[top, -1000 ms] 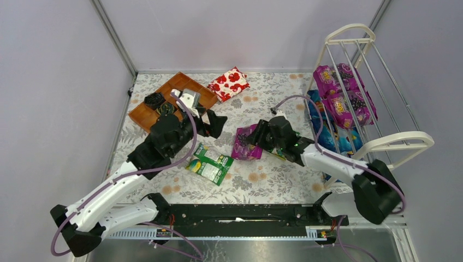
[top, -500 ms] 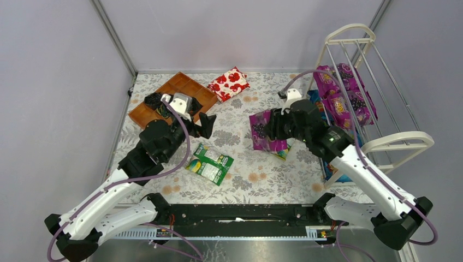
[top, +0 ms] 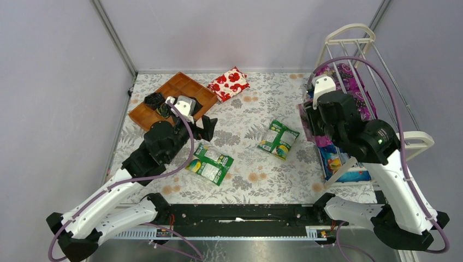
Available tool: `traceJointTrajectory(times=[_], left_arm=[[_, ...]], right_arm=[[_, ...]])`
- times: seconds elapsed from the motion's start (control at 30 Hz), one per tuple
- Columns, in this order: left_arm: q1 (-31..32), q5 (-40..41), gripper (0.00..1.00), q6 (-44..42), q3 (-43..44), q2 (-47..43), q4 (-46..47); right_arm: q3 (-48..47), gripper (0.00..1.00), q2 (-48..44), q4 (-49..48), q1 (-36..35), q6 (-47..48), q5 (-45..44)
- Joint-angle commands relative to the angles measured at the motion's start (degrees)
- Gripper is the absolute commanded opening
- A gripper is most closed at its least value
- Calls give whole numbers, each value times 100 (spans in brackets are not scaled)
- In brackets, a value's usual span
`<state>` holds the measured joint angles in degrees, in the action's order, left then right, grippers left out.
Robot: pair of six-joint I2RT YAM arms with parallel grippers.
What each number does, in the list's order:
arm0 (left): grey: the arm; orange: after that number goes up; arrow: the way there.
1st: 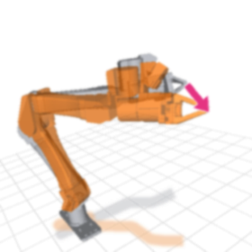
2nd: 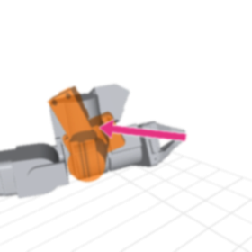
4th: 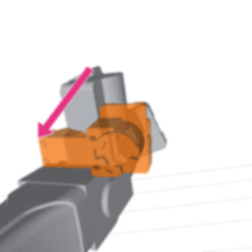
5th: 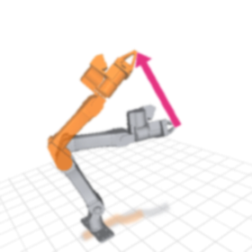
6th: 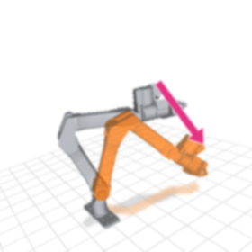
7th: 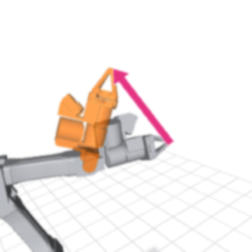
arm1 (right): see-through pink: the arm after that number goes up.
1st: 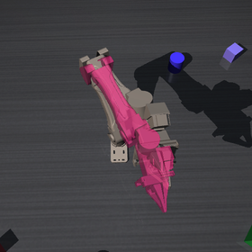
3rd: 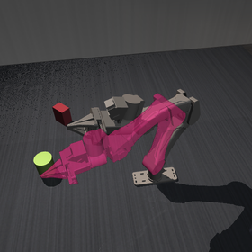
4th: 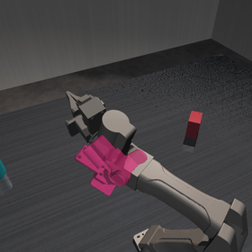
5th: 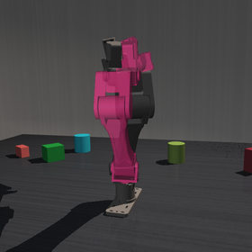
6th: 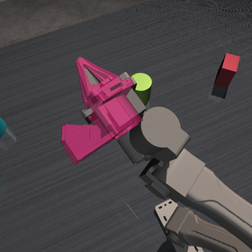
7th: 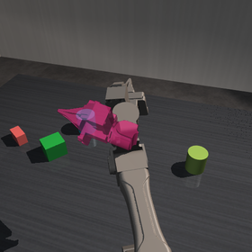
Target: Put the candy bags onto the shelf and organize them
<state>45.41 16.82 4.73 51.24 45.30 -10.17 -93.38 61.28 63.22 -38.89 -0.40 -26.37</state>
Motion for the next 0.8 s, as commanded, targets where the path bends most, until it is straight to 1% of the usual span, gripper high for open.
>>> traceJointTrajectory(times=[0.0, 0.13, 0.2, 0.33, 0.4, 0.47, 0.53, 0.63, 0.73, 0.77], left_arm=[[-40, -32, 97, 22, 8, 93, 339], [-85, -80, 97, 74, 33, 224, 349], [-107, -139, 97, 135, 48, 303, 362], [-217, -627, 98, 530, 164, 591, 372], [-262, -956, 98, 785, 220, 760, 384], [-284, -1095, 98, 977, 264, 873, 382], [-310, -1027, 98, 1111, 302, 927, 293], [-319, -612, 98, 1502, 255, 895, 66], [-388, -333, 99, 2008, 100, 868, -181], [-423, -311, 99, 2171, 32, 859, -250]], right_arm=[[-136, 38, -29, 446, -30, 457, -1379], [8, 38, -277, 380, -30, 558, -1588], [132, 38, -393, 317, -30, 583, -1532], [489, 38, -463, 51, -30, 566, -998], [736, 38, -439, -321, -30, 498, -369], [992, 38, -300, -641, -30, 461, -185], [1172, 38, -26, -807, -39, 447, -355], [1401, 38, 428, -1010, -110, 333, -633], [1538, 39, 1015, -1173, -343, 88, -1064], [1523, 39, 1275, -1180, -442, -144, -1292]])
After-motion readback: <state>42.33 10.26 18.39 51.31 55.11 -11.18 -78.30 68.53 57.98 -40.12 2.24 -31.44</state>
